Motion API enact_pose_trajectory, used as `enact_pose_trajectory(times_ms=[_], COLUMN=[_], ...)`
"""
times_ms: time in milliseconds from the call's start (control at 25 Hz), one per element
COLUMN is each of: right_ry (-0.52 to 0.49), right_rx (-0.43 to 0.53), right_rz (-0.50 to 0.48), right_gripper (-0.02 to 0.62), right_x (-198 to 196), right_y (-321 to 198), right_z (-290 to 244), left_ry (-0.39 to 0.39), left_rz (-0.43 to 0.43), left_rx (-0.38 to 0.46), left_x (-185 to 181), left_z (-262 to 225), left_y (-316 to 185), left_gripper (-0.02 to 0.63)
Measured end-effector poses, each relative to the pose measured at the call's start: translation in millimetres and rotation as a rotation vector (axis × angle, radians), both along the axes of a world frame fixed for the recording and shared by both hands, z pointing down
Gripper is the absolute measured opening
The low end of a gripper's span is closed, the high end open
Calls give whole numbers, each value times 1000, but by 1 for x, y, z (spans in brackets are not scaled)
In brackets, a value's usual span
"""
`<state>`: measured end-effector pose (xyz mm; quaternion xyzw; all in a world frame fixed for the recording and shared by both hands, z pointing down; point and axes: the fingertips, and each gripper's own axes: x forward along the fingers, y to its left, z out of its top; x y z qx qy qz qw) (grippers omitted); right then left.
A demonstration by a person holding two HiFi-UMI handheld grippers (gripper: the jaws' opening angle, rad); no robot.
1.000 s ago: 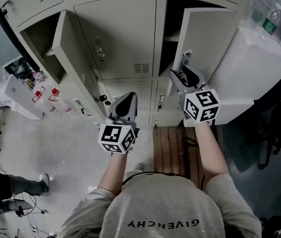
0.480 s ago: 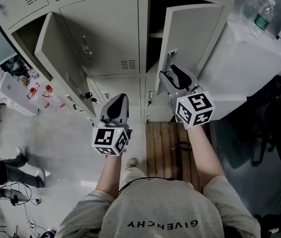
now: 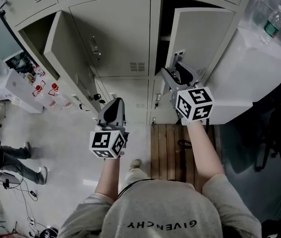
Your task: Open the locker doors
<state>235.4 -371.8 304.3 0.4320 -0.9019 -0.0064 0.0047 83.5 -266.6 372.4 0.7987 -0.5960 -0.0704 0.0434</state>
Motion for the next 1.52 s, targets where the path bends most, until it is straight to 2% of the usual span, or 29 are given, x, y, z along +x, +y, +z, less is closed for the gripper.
enact_pose_trajectory(times_ms=[80, 240, 560, 800, 1240, 1520], right_ry=[-4, -11, -6, -21, -62, -87], right_rx=[8, 29, 25, 28, 76, 102], right_rz=[31, 98, 106, 60, -88, -140], right_gripper=[187, 112, 112, 114, 115, 120], right_x=[4, 15, 26, 40, 74, 102], right_y=[0, 2, 16, 32, 61, 79], right_z=[0, -1, -1, -1, -3, -4], left_ry=[0, 3, 14, 19, 14, -2], left_rz=[7, 31, 57, 65, 72, 86], left_rx=[-2, -5, -5, 3, 21, 36], left_x=[0, 6, 15, 24, 42, 61], left_z=[1, 1, 3, 0, -9, -16], left_y=[-1, -3, -4, 0, 6, 9], left_gripper=[-2, -2, -2, -2, -2, -2])
